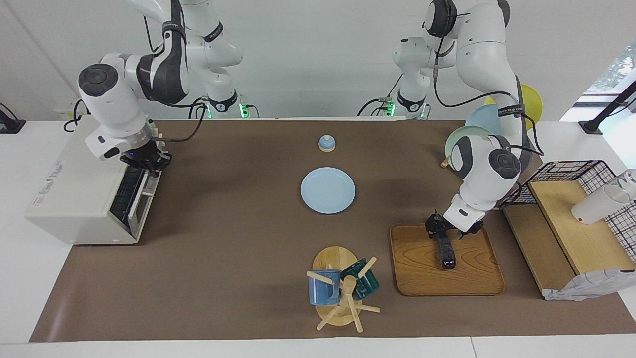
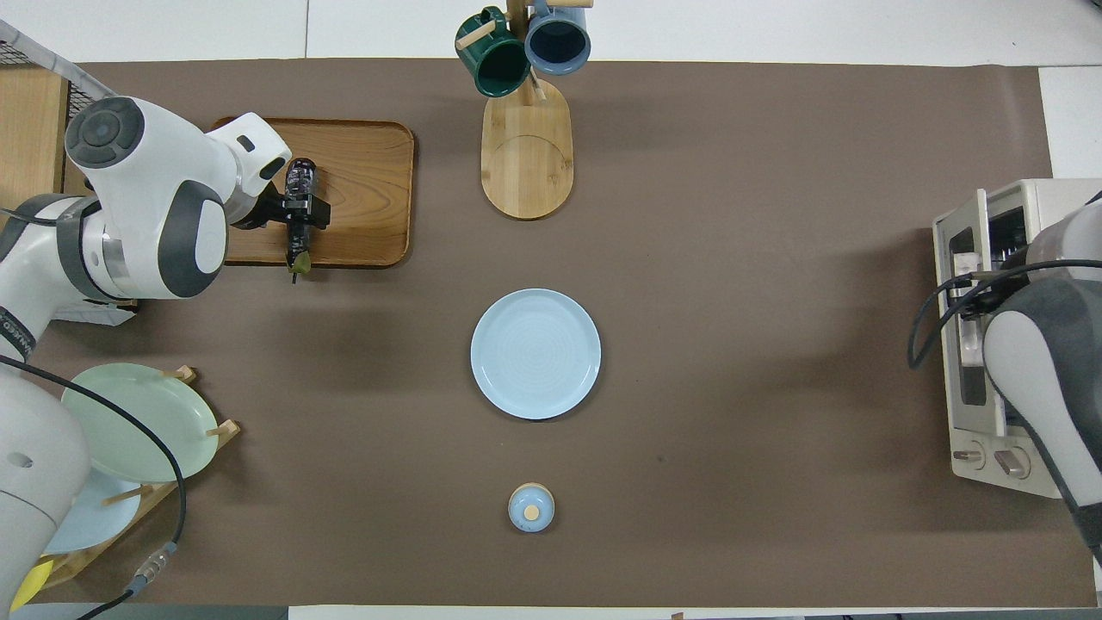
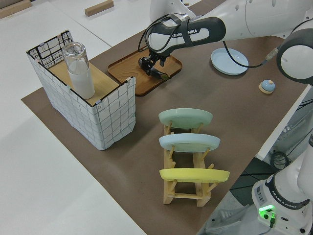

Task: Put eggplant into oven
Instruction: 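Lift the eggplant with the left gripper while the right gripper opens the oven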

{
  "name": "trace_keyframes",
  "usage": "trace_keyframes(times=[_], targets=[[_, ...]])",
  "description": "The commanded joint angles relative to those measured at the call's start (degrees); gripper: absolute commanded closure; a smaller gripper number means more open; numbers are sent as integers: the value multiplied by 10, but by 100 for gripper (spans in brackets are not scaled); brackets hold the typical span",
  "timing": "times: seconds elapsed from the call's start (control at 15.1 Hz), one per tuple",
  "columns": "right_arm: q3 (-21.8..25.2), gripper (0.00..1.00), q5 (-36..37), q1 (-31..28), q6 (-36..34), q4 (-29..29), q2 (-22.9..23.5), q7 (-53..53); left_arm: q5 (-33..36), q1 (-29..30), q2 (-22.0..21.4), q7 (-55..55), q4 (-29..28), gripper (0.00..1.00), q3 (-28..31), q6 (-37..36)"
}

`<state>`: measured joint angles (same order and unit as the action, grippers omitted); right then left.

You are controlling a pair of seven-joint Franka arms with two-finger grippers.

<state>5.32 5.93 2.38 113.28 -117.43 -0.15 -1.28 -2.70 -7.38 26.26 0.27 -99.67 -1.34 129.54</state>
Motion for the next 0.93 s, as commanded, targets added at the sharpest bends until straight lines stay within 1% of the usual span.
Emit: trace_keyframes(times=[0.0,0.07,0.13,0.26,0.33,0.46,0.6,0.73,0.86], targets=[[0,100,-14,-14,82,-50,10,1,7,-8,0,5,-26,11,6,38],[0,100,-17,-11,100,-58,16,-1,7,-8,0,5,-26,15,6,38],[0,100,-21,-10,113,-62,21,-1,7,-7,0,5,-25,29,6,35],[-1,100,-22,-8,141,-69,29,0,7,-5,0,6,-20,97,6,28],[-1,100,-22,-2,155,-76,33,1,7,-4,0,6,-18,100,6,26],[-1,100,-22,3,176,-78,53,1,7,-3,-4,6,-6,100,6,14],[-2,100,-25,18,192,-78,72,1,6,-7,-14,2,14,100,5,-27],[-2,100,-38,20,207,-76,96,1,-12,-18,-48,-18,12,100,3,-59],[-9,100,-56,38,206,-72,98,-4,-27,-44,-86,-54,6,100,3,-111]])
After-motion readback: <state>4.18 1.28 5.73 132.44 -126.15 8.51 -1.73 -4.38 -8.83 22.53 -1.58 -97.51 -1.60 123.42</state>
